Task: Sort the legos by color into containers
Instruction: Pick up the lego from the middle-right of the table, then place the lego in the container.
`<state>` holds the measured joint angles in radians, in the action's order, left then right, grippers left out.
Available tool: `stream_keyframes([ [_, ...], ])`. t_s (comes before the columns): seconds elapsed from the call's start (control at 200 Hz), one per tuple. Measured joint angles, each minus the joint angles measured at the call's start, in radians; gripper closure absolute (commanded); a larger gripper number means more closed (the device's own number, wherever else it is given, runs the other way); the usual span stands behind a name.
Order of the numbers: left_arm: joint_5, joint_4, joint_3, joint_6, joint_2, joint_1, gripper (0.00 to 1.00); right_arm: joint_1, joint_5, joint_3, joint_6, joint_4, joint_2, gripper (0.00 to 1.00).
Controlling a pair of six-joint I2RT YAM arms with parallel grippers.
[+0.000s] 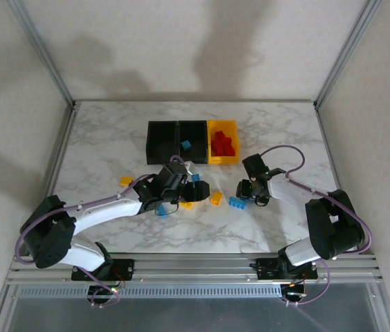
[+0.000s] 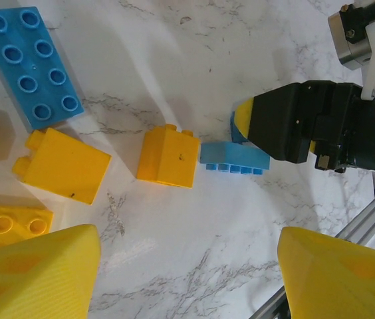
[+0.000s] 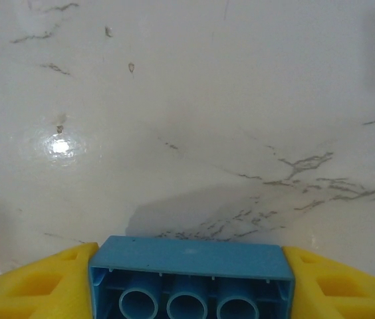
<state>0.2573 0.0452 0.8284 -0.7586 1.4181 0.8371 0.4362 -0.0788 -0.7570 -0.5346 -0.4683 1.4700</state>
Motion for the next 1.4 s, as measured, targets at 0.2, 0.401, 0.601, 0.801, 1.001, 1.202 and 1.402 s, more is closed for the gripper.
stream_keyframes([
  [0.2,-0.026,0.000,-0.004,-0.004,-0.004,-0.003,0.29,0.003,-0.005,-0.099,0.008,-0.060,-0.010,0.51],
  [0.401,-0.057,0.008,-0.027,-0.022,-0.043,-0.035,0.28,0.045,-0.006,-0.215,0.019,-0.076,-0.011,0.51],
  [0.601,-0.094,0.016,-0.077,-0.062,-0.140,-0.114,0.28,0.098,-0.006,-0.324,0.026,-0.079,0.044,0.50],
  [0.801,-0.121,0.051,-0.126,-0.097,-0.222,-0.204,0.28,0.151,0.002,-0.458,0.035,-0.076,0.155,0.50],
  [1.001,-0.128,0.098,-0.126,-0.122,-0.266,-0.291,0.28,0.194,0.010,-0.634,0.057,-0.071,0.294,0.50],
  [1.202,-0.127,0.119,-0.126,-0.145,-0.280,-0.335,0.28,0.206,0.031,-0.850,0.080,-0.071,0.463,0.50],
  [1.402,-0.127,0.134,-0.126,-0.159,-0.280,-0.340,0.28,0.206,0.048,-1.069,0.087,-0.078,0.623,0.49],
])
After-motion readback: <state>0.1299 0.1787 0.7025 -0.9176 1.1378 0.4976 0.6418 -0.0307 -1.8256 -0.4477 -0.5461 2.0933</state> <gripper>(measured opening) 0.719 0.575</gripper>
